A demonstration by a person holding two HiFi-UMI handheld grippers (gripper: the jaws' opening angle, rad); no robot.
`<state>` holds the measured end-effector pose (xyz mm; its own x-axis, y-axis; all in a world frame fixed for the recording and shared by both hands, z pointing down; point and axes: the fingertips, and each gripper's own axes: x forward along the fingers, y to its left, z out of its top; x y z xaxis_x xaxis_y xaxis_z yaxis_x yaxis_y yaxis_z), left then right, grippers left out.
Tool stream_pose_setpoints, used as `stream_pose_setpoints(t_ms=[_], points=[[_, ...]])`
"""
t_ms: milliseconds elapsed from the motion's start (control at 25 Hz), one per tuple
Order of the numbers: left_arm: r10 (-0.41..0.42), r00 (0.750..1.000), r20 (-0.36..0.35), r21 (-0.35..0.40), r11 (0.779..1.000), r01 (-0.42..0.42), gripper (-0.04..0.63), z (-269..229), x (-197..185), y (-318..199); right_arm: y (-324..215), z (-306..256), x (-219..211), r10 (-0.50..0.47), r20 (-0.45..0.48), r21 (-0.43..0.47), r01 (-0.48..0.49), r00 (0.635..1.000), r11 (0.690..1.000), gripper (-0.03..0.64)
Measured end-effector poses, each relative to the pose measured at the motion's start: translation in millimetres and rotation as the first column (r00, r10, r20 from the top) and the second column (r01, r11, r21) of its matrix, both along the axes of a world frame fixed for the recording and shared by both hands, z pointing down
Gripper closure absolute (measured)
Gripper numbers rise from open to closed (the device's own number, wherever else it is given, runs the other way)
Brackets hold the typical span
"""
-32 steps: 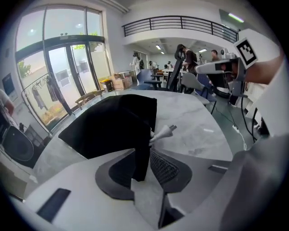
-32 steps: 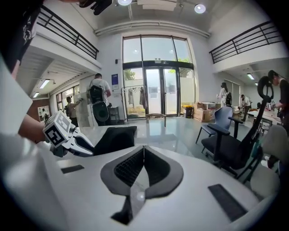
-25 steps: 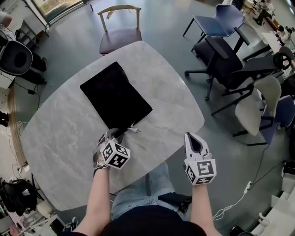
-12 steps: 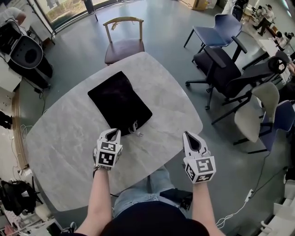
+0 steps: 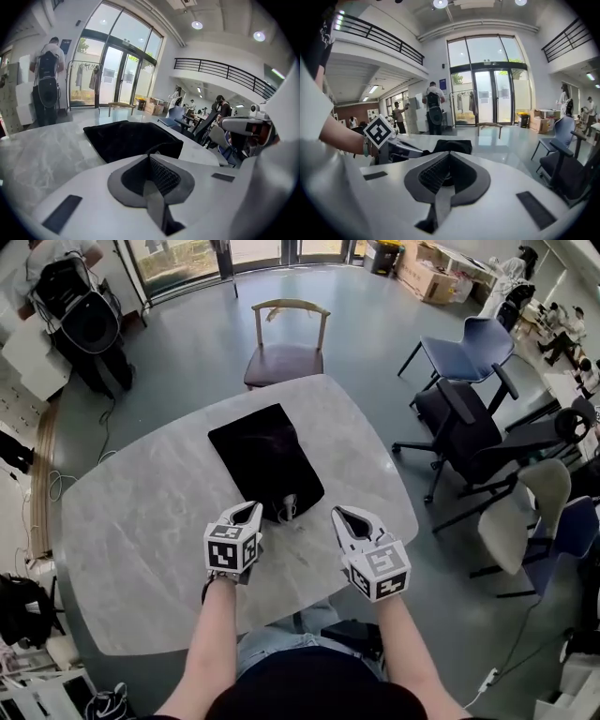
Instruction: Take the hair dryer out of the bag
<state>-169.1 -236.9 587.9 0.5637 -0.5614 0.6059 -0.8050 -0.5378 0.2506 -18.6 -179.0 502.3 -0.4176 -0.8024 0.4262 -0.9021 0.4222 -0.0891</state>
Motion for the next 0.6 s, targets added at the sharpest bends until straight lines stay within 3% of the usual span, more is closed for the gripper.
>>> stream_pose_setpoints(t_ms=[200, 360, 400, 480, 600], points=[[-0.022, 0.999, -0.045, -0.015, 1.0, 0.021, 0.574, -2, -1, -4, -26, 44, -45, -0.045, 0.087, -0.127, 0.056, 0.995, 0.99, 0.592], [0.007, 0.996, -0.087, -0.022, 1.0, -0.008, 0.574, -4, 2, -3, -36, 93, -68, -0.056, 0.083, -0.291, 0.078, 0.995, 0.953, 0.588], [0.014, 0.996, -0.092, -0.023, 1.0, -0.016, 0.574, -4, 4, -3, -37, 104, -72, -0.055, 0.076, -0.326, 0.077, 0.996, 0.942, 0.559], [0.025, 0.994, -0.102, -0.029, 0.999, -0.028, 0.574, -5, 5, -2, -43, 121, -77, -0.041, 0.058, -0.381, 0.06, 0.997, 0.923, 0.407], [0.039, 0.993, -0.111, -0.036, 0.998, -0.043, 0.574, -5, 8, -1, -61, 137, -77, -0.008, -0.005, -0.419, 0.005, 1.0, 0.908, 0.39]])
